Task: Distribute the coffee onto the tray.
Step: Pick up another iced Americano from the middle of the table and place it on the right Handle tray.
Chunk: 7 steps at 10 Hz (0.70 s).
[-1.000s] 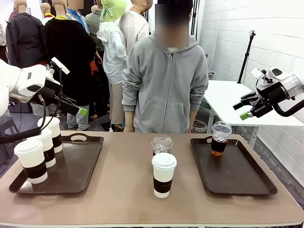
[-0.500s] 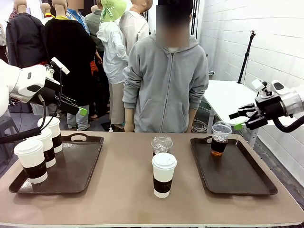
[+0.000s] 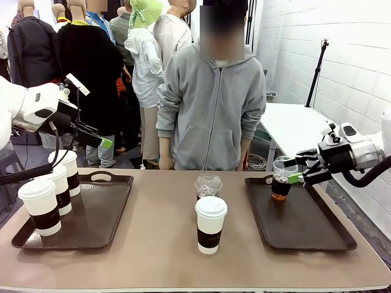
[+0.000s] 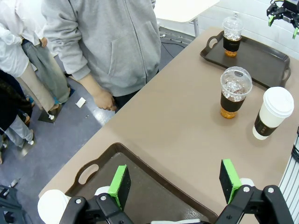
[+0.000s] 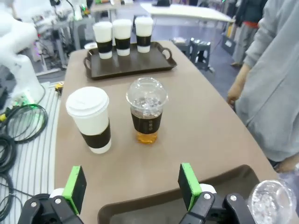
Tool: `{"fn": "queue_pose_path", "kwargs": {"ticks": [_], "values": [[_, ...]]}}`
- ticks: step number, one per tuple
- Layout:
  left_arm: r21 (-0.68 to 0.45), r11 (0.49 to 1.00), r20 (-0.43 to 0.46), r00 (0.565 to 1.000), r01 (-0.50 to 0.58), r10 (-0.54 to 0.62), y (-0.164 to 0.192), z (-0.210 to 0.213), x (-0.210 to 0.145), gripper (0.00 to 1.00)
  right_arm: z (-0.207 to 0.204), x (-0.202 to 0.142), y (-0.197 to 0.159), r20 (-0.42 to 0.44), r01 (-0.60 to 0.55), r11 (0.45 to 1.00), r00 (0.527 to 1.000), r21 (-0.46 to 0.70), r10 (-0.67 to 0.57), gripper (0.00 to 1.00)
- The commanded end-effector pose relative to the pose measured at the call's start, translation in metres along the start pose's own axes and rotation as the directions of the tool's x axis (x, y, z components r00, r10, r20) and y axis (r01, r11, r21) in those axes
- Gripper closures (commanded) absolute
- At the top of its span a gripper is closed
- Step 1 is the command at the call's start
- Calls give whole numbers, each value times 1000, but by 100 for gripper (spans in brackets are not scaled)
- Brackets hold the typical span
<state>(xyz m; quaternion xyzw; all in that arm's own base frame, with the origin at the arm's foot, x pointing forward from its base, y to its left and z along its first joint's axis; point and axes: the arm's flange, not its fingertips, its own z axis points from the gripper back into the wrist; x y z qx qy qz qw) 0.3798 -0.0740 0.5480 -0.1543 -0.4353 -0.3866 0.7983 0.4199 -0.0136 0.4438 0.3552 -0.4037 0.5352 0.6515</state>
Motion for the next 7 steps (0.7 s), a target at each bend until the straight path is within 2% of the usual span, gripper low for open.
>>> {"fn": "queue_pose_path", "kwargs": {"ticks": [1,2,3,7], "values": [[-6,1000,1,1000,-5,5,2,-1,-2,0,-6,-4,1,-28,-2,1000,1000,18,3,0],[-6,1000,1,1000,-5,5,2,-1,-2,0,-5,-2,0,-46,-7,1000,999,28,8,0],[-6,1000,1,1000,-5,5,2,-1,-2,0,-5,-4,1,-3,5,1000,1000,11,-5,0],[-6,1000,1,1000,-5,5,2,-1,-2,0,-5,-4,1,-3,5,1000,1000,11,-5,0]]}}
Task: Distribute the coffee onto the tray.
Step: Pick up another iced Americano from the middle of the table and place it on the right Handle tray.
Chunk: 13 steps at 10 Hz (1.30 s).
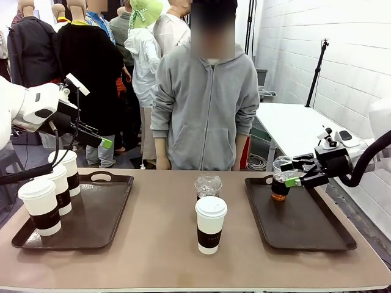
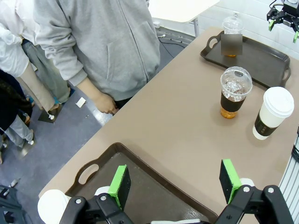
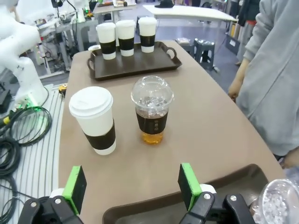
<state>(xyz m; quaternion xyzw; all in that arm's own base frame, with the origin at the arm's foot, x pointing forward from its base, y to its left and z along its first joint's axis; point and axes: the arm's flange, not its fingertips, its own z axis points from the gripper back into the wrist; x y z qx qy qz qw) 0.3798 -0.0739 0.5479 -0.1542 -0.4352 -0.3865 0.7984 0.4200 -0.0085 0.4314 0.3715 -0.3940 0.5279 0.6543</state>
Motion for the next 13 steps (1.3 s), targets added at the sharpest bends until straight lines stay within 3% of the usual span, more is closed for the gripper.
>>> {"fn": "queue_pose_path", "kwargs": {"ticks": [1,5,9,13], "values": [[-7,1000,2,1000,-5,5,2,-1,-1,0,5,5,1,-11,-28,1000,1000,-12,28,0],[-7,1000,2,1000,-5,5,2,-1,-1,0,-4,-4,1,-16,6,1000,1000,10,-6,0],[-7,1000,2,1000,-5,5,2,-1,-1,0,-24,-38,3,16,40,997,999,61,-41,0],[-7,1000,2,1000,-5,5,2,-1,-1,0,-41,-79,16,73,106,994,992,-6,-105,0]]}}
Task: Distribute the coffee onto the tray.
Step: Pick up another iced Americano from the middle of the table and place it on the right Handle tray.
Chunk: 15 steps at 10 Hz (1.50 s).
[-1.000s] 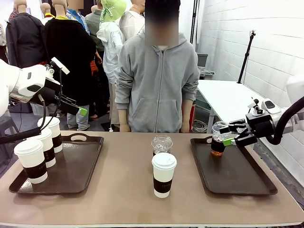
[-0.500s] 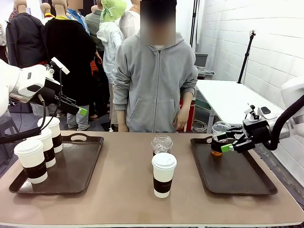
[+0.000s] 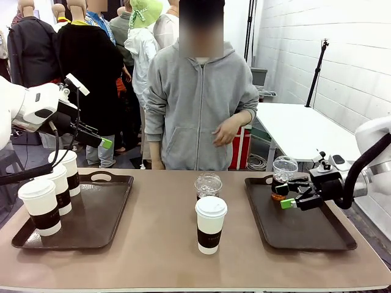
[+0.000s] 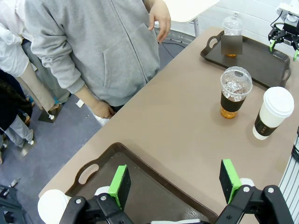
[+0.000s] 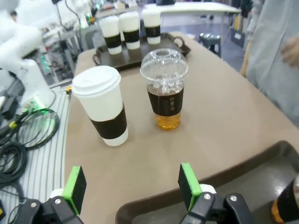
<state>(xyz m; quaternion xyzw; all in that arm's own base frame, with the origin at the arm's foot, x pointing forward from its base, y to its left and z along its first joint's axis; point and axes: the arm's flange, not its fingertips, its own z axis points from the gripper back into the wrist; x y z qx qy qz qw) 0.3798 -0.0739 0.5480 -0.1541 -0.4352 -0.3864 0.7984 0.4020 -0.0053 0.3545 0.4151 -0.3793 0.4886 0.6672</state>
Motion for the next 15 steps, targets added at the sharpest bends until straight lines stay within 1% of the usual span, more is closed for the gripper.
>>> {"fn": "queue_pose_path", "kwargs": {"ticks": [1,5,6,7,9,11,12,15], "values": [[-7,1000,2,1000,-5,5,2,-1,-2,0,-12,-16,4,40,7,999,999,-52,-5,0],[-7,1000,2,1000,-5,5,2,-1,-2,0,-25,-31,8,89,6,998,996,-62,-1,0],[-7,1000,2,1000,-5,5,2,-1,-2,0,-29,-33,10,93,-50,998,994,-44,54,0],[-7,1000,2,1000,-5,5,2,-1,-2,0,-37,-35,11,94,-73,997,993,-19,74,0],[-7,1000,2,1000,-5,5,2,-1,-2,0,-49,-37,11,105,-67,998,992,13,65,0],[-7,1000,2,1000,-5,5,2,-1,-2,0,-48,-36,9,101,-43,999,994,6,43,0],[-7,1000,2,1000,-5,5,2,-1,-2,0,-44,-35,9,69,-52,998,996,25,50,0],[-7,1000,2,1000,-5,5,2,-1,-2,0,-45,-36,9,69,-47,999,997,27,45,0]]}}
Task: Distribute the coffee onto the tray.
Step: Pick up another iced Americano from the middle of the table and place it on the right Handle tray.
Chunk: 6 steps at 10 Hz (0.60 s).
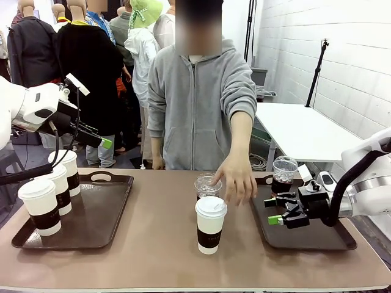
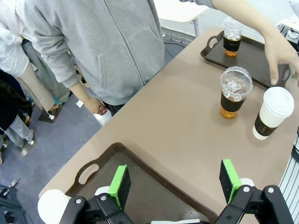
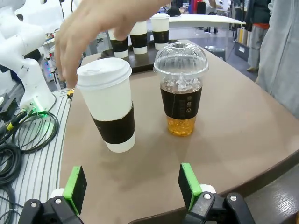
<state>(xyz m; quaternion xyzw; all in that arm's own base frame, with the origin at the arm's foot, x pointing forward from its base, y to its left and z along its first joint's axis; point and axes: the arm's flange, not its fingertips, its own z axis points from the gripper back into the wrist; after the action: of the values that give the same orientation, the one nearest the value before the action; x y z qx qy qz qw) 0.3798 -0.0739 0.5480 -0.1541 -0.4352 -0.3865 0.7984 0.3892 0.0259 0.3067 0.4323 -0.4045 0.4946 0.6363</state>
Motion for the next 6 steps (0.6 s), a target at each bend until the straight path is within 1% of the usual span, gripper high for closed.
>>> {"fn": "queue_pose_path", "kwargs": {"ticks": [1,3,4,6], "values": [[-7,1000,2,1000,-5,5,2,-1,-2,0,-13,-1,0,14,-19,1000,1000,4,19,0],[-7,1000,2,1000,-5,5,2,-1,-2,0,-39,-4,-2,67,-39,999,997,5,38,0],[-7,1000,2,1000,-5,5,2,-1,-2,0,-50,-7,-2,71,-38,999,997,19,36,0],[-7,1000,2,1000,-5,5,2,-1,-2,0,-57,-12,-3,74,-29,999,997,28,27,0]]}}
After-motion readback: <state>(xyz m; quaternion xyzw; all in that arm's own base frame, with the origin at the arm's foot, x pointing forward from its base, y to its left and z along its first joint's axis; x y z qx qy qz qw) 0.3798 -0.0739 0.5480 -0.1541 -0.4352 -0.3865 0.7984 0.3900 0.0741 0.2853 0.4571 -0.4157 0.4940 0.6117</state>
